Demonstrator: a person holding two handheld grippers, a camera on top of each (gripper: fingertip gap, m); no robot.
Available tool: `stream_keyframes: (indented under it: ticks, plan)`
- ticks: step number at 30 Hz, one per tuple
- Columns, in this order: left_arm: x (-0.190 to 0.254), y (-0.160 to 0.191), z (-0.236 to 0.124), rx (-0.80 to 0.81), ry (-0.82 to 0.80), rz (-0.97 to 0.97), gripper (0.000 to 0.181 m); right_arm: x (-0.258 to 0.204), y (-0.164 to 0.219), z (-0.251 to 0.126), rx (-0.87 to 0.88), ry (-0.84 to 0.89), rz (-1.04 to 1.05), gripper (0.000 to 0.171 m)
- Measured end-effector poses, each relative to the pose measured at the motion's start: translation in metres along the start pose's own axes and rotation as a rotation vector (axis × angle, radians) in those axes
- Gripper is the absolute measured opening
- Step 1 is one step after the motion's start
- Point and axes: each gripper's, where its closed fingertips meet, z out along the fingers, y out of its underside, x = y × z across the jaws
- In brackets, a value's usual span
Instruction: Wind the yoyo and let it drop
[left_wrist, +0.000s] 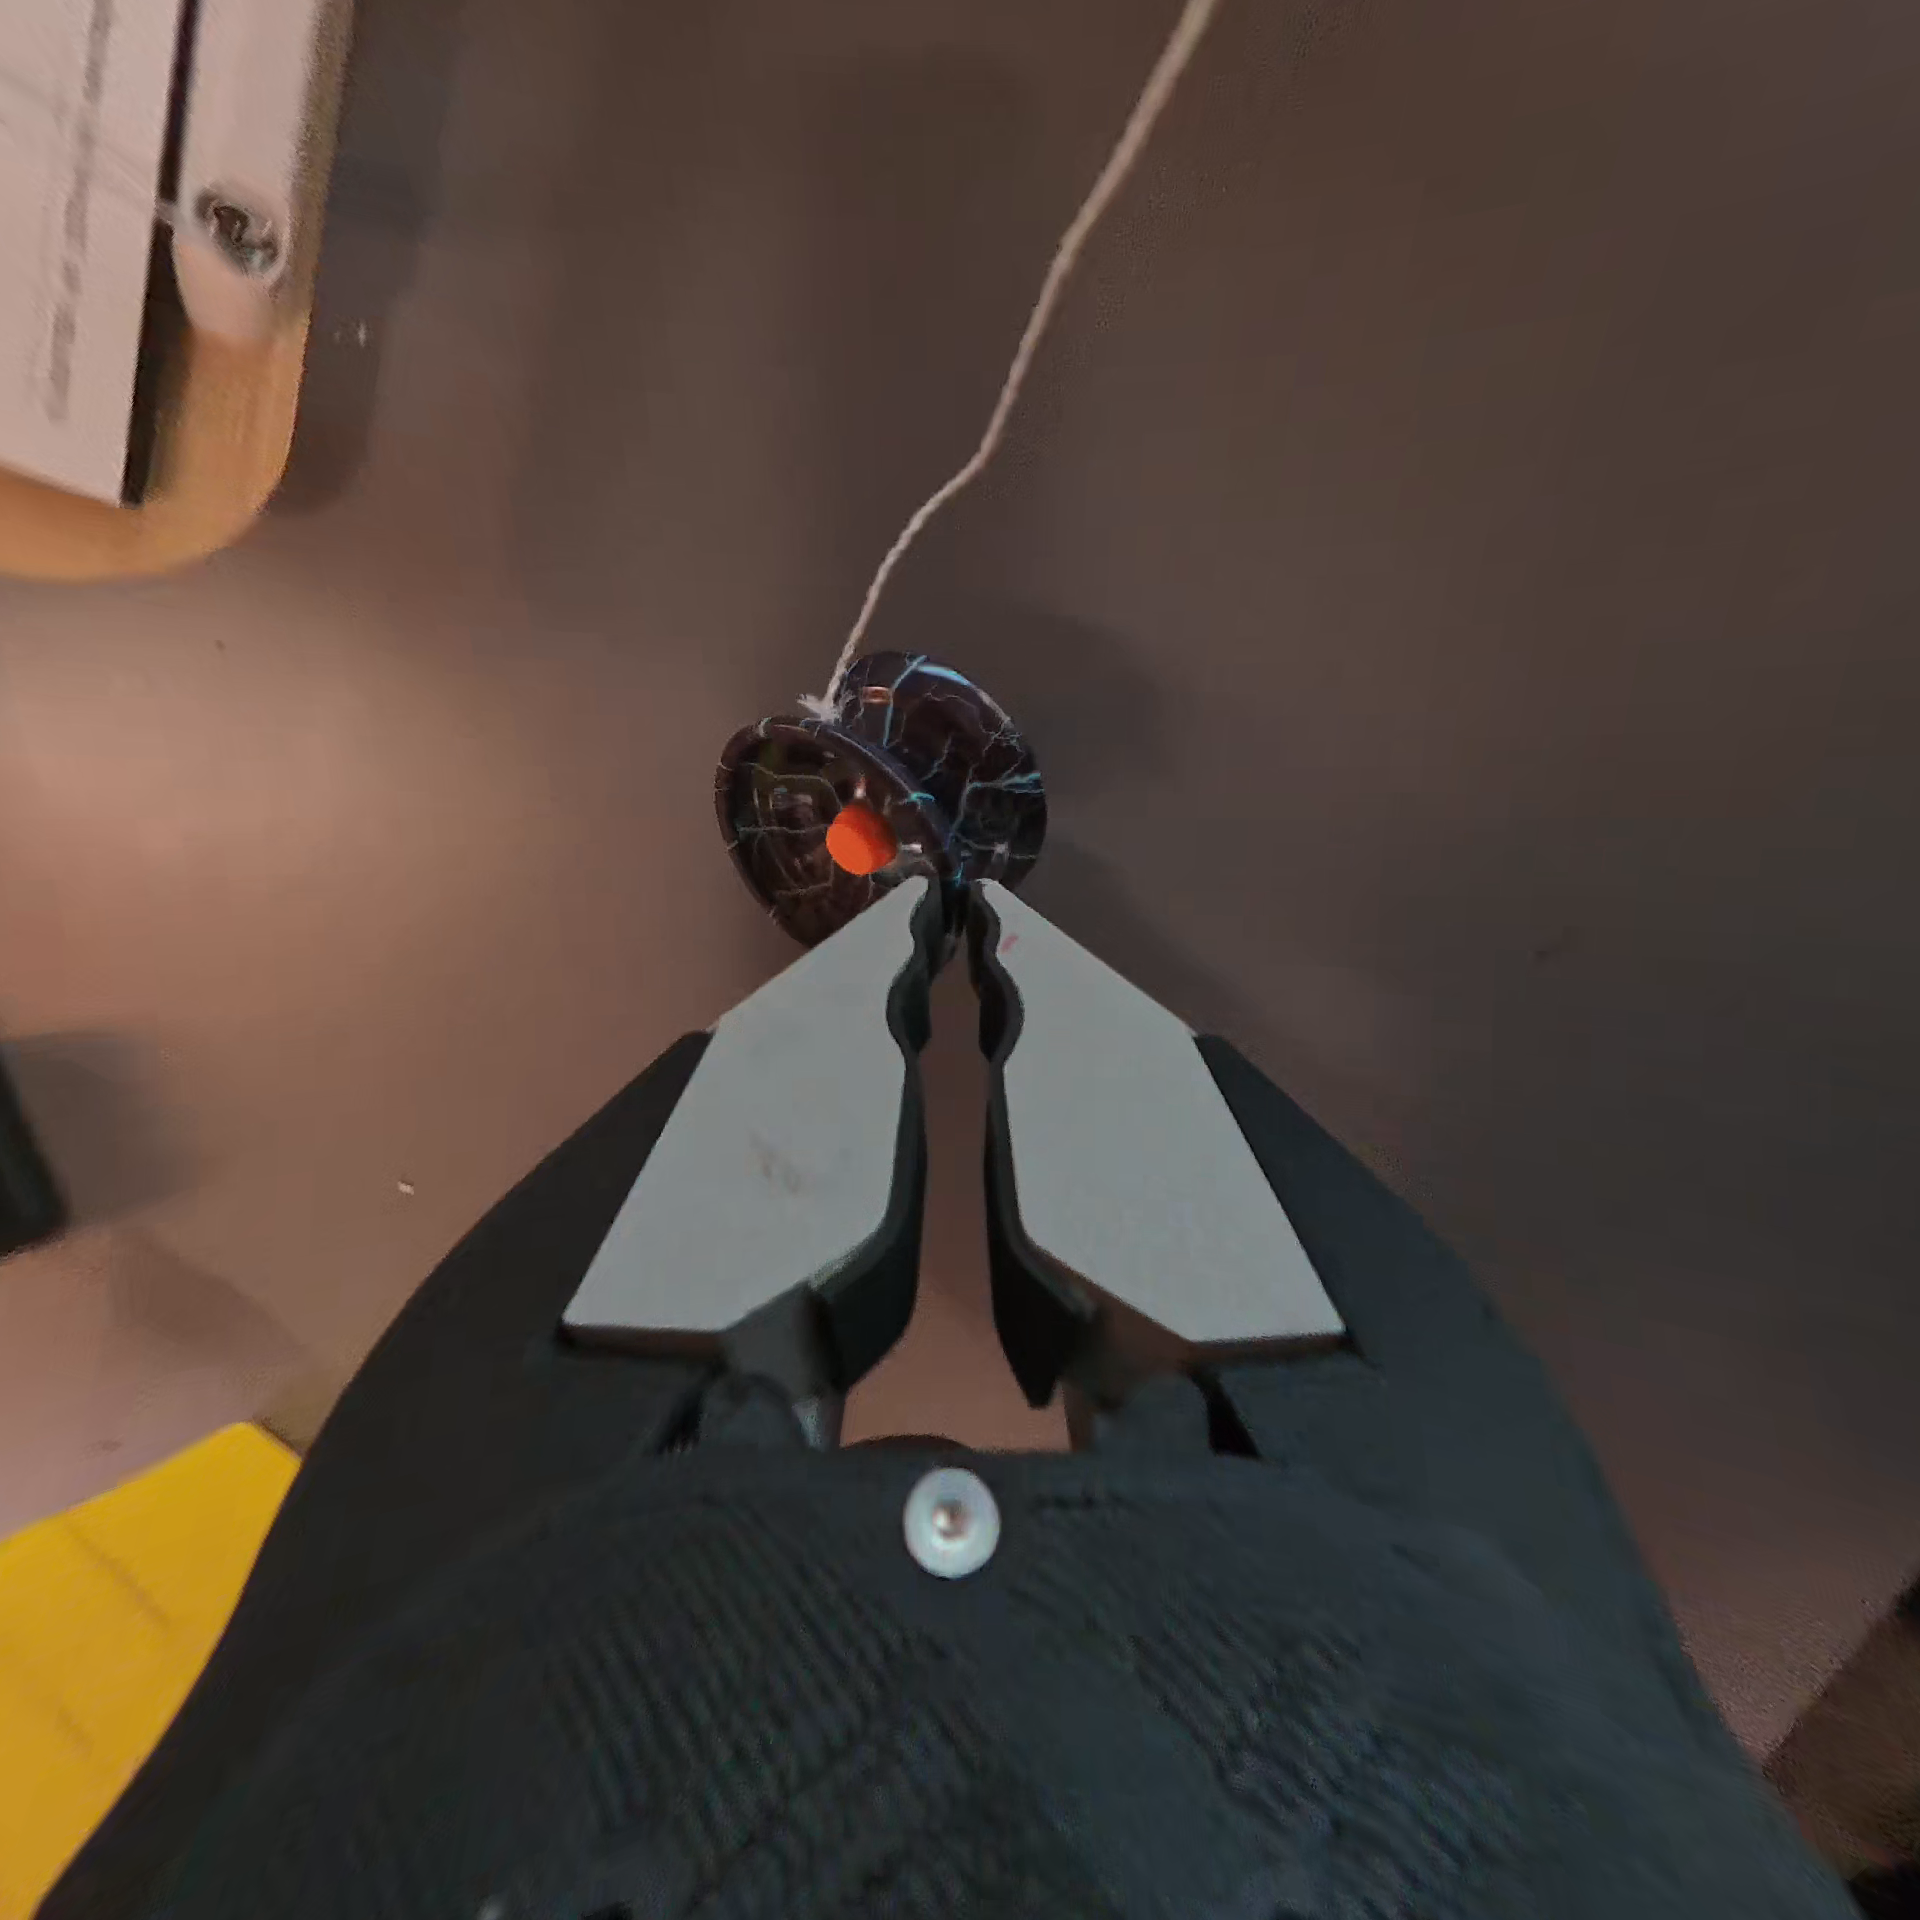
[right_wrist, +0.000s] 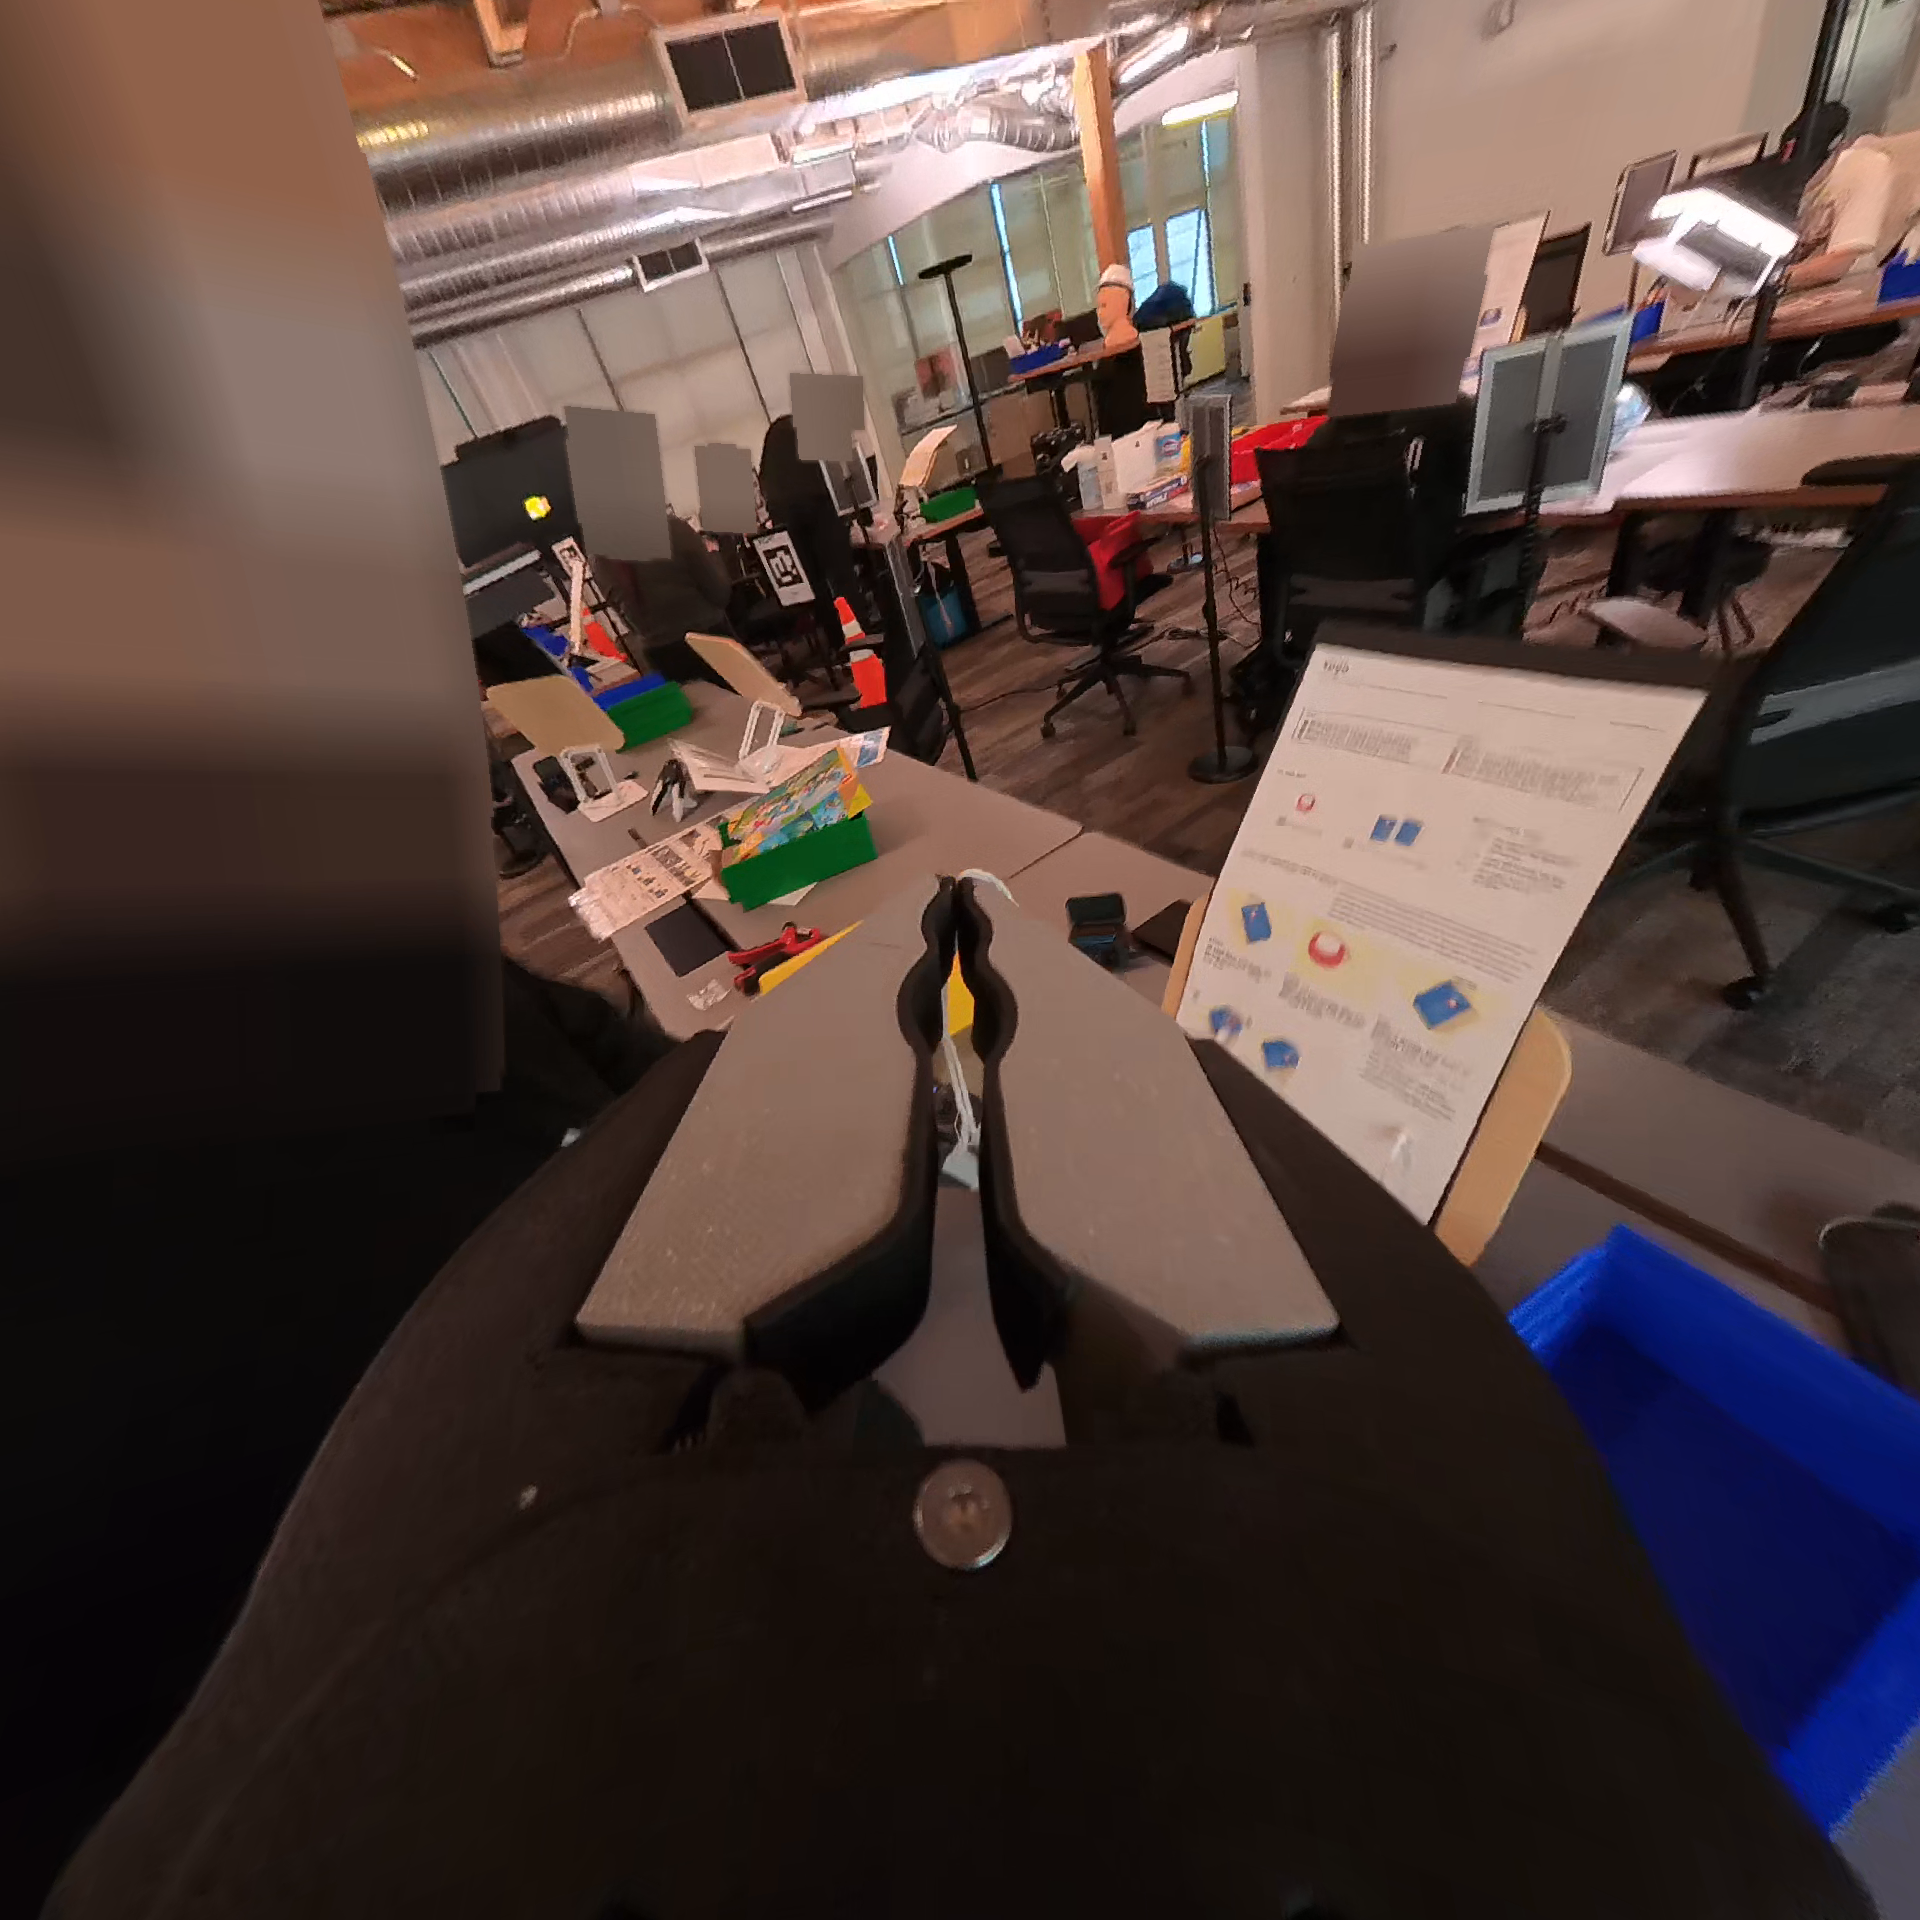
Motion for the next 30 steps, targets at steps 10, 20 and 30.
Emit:
stream_keyframes:
  ticks: [10,20,30]
  plan:
    - [0.049,0.029,-0.007,-0.015,0.051,0.422,0.030,0.028,0.145,-0.067,-0.156,0.144,0.248,0.000]
    - [0.045,0.041,-0.016,-0.063,0.067,0.217,0.049,0.046,0.284,0.014,-0.394,0.037,0.376,0.000]
    - [0.000,0.051,-0.009,-0.162,-0.081,0.161,0.002,0.017,0.301,0.119,-0.520,-0.212,0.203,0.000]
